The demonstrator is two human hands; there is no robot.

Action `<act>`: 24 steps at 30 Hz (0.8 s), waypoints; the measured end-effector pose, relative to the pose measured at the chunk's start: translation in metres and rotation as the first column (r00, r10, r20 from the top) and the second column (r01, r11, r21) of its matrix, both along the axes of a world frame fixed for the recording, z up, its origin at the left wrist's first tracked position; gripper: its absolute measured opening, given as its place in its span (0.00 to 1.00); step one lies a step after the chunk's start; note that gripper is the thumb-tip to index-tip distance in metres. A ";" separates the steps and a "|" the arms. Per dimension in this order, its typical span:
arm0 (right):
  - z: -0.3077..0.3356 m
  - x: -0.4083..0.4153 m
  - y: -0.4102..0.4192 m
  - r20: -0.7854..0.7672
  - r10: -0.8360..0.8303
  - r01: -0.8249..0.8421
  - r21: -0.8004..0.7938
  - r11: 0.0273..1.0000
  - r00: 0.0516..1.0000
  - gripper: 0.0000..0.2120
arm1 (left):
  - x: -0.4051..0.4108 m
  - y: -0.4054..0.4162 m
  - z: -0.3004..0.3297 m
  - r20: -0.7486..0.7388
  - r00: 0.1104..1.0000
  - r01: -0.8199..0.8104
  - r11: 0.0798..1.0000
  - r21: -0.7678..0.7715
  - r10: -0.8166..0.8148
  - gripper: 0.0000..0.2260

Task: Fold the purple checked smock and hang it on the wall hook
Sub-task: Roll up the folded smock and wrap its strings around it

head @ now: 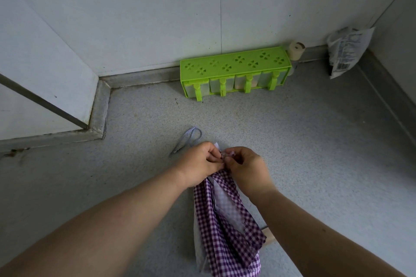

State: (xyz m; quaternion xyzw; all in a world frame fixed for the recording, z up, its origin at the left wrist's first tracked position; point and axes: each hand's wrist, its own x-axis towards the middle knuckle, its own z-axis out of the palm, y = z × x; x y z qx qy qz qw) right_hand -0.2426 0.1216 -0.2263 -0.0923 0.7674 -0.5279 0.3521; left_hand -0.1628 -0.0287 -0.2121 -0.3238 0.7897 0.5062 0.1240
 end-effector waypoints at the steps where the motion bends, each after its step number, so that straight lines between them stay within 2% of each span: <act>1: 0.000 0.001 0.001 -0.010 0.003 -0.003 -0.005 1.000 1.000 0.06 | -0.001 -0.001 0.001 0.003 1.000 0.001 1.000 0.026 -0.001 0.09; 3: 0.000 0.002 0.003 -0.025 0.038 -0.038 -0.017 0.999 0.999 0.08 | -0.003 -0.004 0.001 0.022 1.000 0.018 0.999 0.029 -0.018 0.09; 6: 0.001 -0.004 0.006 -0.101 0.190 -0.186 0.044 0.982 0.977 0.10 | -0.005 -0.004 0.000 0.056 0.997 0.045 0.999 -0.016 -0.044 0.09; 9: 0.004 -0.016 0.009 -0.092 0.310 -0.300 0.109 0.948 0.946 0.06 | -0.006 -0.004 0.004 0.071 0.994 0.095 0.992 -0.083 -0.089 0.07; 12: 0.008 -0.022 0.006 -0.191 0.392 -0.334 0.277 0.901 0.900 0.02 | -0.005 0.000 0.007 0.078 0.985 0.163 0.973 -0.162 -0.152 0.06; 15: 0.013 -0.019 -0.002 -0.234 0.448 -0.323 0.426 0.845 0.863 0.02 | -0.007 0.005 0.014 0.105 0.963 0.270 0.924 -0.271 -0.250 0.08; 19: 0.005 -0.012 -0.004 -0.243 0.344 -0.215 0.435 0.874 0.907 0.07 | -0.012 0.013 0.021 0.155 0.909 0.413 0.793 -0.447 -0.386 0.13; 22: -0.001 -0.002 -0.003 -0.280 0.246 -0.132 0.371 0.919 0.928 0.05 | -0.016 0.017 0.016 0.167 0.909 0.415 0.786 -0.458 -0.382 0.14; 24: -0.004 0.001 0.000 -0.345 0.235 -0.108 0.350 0.930 0.909 0.05 | -0.020 0.012 0.012 0.167 0.920 0.392 0.828 -0.400 -0.354 0.13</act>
